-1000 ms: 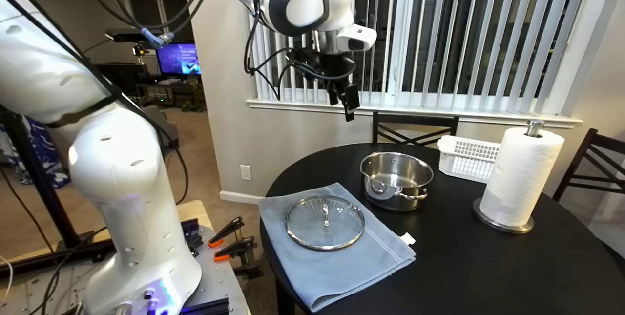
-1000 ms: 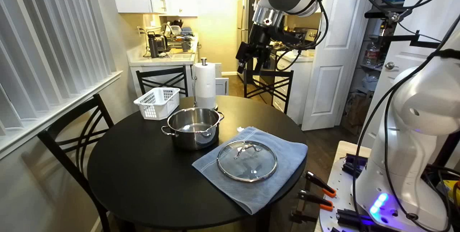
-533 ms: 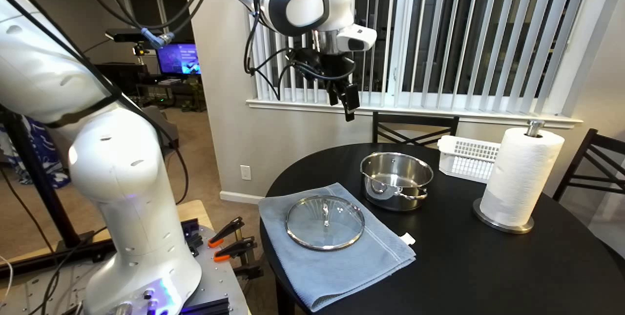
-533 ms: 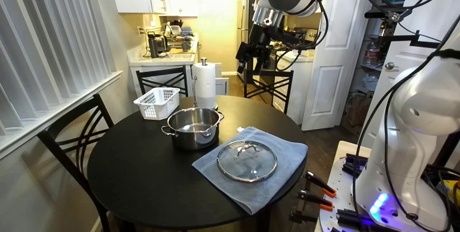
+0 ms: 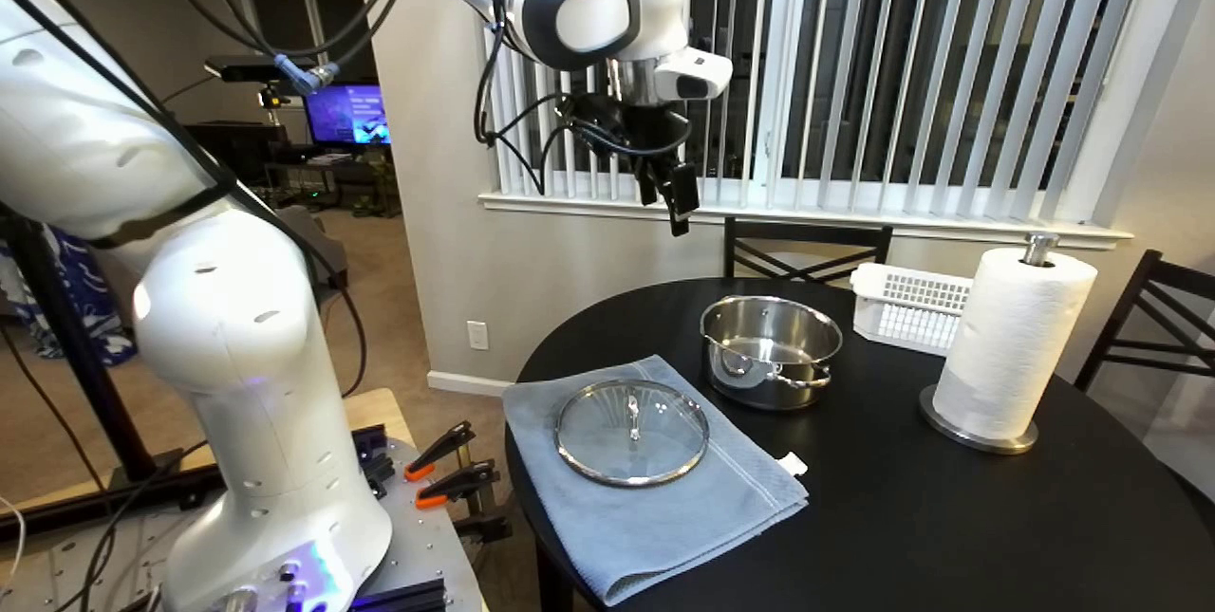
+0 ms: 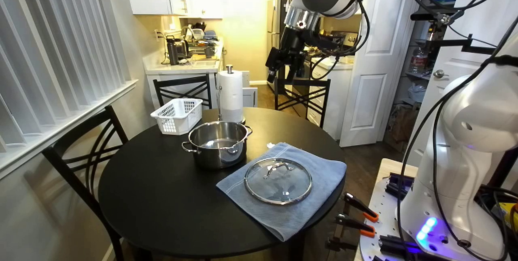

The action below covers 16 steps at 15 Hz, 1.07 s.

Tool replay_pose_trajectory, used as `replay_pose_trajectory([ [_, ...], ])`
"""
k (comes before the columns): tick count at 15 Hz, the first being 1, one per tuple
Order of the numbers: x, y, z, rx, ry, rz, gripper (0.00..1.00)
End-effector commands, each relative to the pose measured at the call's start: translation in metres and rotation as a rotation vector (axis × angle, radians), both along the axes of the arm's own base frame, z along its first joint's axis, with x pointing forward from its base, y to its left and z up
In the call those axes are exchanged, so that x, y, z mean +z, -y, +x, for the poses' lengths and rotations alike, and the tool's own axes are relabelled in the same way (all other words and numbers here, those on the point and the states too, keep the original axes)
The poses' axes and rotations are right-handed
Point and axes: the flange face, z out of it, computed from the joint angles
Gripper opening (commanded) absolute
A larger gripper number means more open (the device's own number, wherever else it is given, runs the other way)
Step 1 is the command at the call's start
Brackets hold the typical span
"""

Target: Put the glass lid on the silver pot

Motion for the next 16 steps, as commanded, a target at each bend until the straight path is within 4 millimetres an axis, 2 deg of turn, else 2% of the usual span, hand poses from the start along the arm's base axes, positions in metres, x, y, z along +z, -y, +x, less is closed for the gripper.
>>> replay_pose_trajectory([
  [1,-0.034,-0.015,0.010,0.003,-0.053,0.041,1.00],
  [3,-0.074,-0.022,0.018,0.004,-0.093,0.004,1.00],
  [5,-0.113,-0.026,0.020,0.092,-0.110,-0.034,1.00],
  [7,-0.142,-0.031,0.020,0.206,-0.112,-0.080,1.00],
  [10,-0.171,-0.031,0.023,0.346,-0.125,-0.143,1.00],
  [16,-0.213,-0.032,0.023,0.630,-0.197,-0.263,1.00],
])
